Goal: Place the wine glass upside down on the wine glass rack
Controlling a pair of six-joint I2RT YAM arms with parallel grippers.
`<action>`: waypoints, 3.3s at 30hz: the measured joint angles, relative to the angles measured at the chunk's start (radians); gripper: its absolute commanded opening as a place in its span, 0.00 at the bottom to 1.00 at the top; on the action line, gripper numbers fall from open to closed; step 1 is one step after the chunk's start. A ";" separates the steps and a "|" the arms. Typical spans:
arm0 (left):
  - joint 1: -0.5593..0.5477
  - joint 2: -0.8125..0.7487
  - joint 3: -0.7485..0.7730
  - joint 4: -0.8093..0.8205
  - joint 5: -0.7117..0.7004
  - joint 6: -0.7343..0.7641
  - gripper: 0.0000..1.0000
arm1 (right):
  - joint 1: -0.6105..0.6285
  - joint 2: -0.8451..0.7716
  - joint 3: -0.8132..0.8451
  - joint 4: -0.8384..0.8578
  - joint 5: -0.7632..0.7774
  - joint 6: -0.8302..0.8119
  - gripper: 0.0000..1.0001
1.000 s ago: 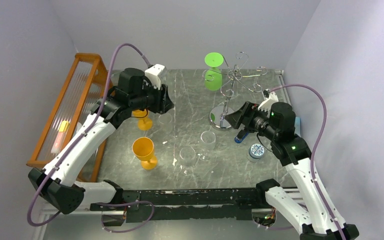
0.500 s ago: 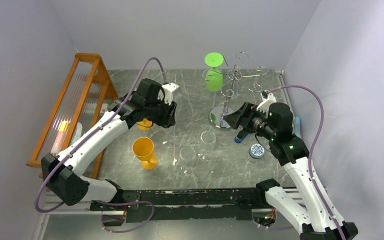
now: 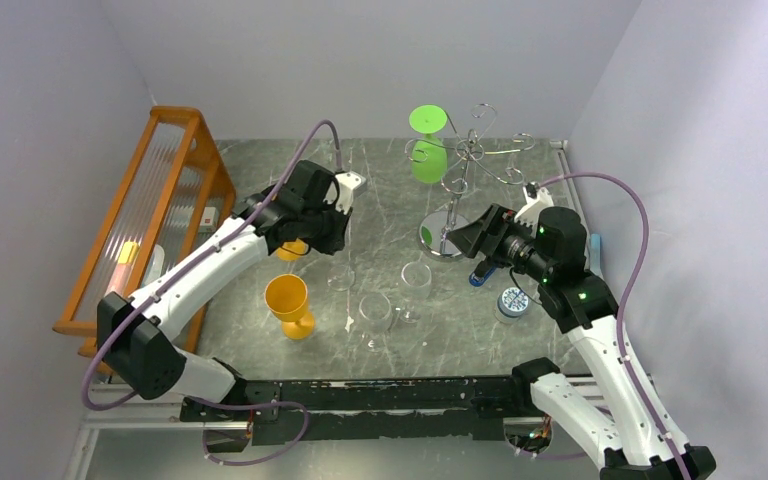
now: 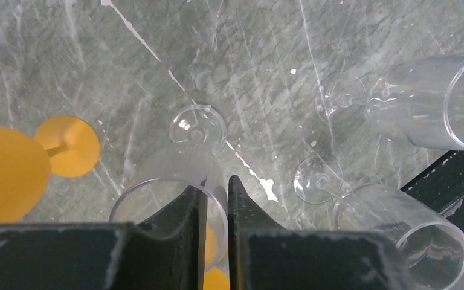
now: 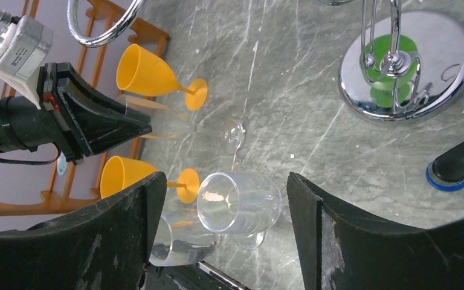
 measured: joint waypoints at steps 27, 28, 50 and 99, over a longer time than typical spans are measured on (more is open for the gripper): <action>-0.005 -0.582 -0.198 0.419 -0.075 -0.143 0.05 | 0.053 -0.019 0.001 0.272 0.011 0.311 0.73; -0.006 -0.600 -0.207 0.434 -0.093 -0.143 0.05 | 0.075 -0.008 0.006 0.284 0.023 0.317 0.73; -0.005 -0.904 -0.360 0.742 -0.196 -0.248 0.05 | 0.701 0.355 0.211 0.615 0.443 0.481 0.75; -0.006 -0.968 -0.343 0.620 -0.149 -0.468 0.93 | 0.763 0.595 0.367 0.929 0.623 0.537 0.00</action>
